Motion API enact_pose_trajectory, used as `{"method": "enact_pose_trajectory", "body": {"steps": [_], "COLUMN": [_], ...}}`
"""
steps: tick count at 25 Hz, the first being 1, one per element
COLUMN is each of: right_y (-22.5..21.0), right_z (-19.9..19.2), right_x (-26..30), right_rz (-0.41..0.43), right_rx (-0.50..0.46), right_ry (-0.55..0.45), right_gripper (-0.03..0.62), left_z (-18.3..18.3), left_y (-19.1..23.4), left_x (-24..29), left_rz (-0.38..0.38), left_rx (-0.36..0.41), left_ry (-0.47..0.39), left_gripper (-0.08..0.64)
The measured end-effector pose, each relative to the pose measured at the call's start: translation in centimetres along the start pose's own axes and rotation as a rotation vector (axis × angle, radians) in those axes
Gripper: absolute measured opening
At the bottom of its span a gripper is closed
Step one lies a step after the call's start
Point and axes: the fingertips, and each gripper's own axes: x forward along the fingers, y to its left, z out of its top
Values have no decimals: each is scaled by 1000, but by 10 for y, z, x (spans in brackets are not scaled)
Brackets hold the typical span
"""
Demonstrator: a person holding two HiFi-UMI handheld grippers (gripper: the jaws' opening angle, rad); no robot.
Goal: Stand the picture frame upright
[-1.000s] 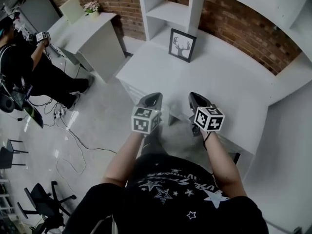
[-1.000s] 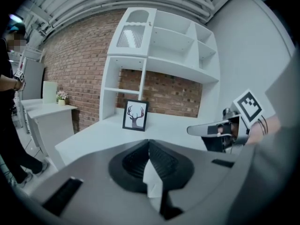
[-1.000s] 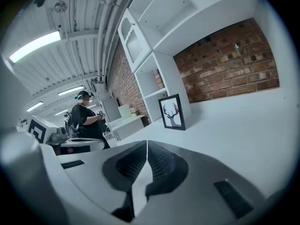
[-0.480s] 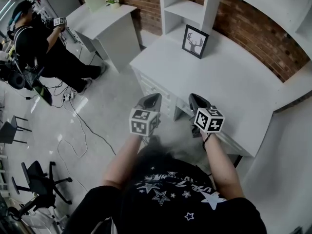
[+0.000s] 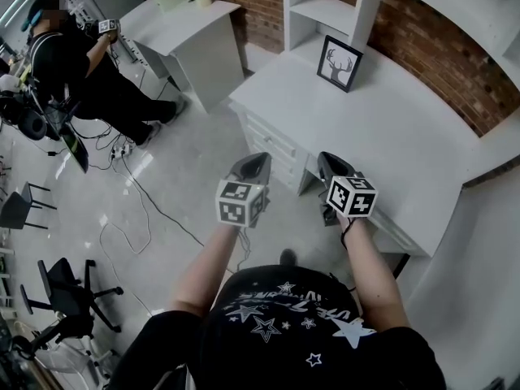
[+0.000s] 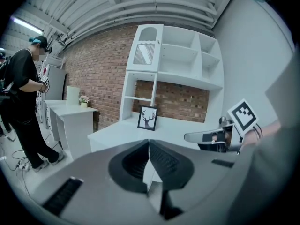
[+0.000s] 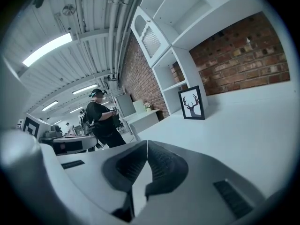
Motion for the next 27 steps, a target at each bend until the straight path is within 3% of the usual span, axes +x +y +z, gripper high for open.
{"method": "enact_pose_trajectory", "body": {"steps": [11, 27], "right_y": [70, 128], "right_z": [-32, -103], "right_x": [-38, -126], "right_rz": [5, -41], "right_rx": [-37, -35], "right_ry": [15, 20], "right_gripper": [15, 15], "left_z": [-27, -93], "left_y": [5, -40], "left_x": [-85, -183], "left_rz": [6, -43], "left_rx": [-30, -19], "left_ry": [-1, 21], "left_gripper": [18, 18]}}
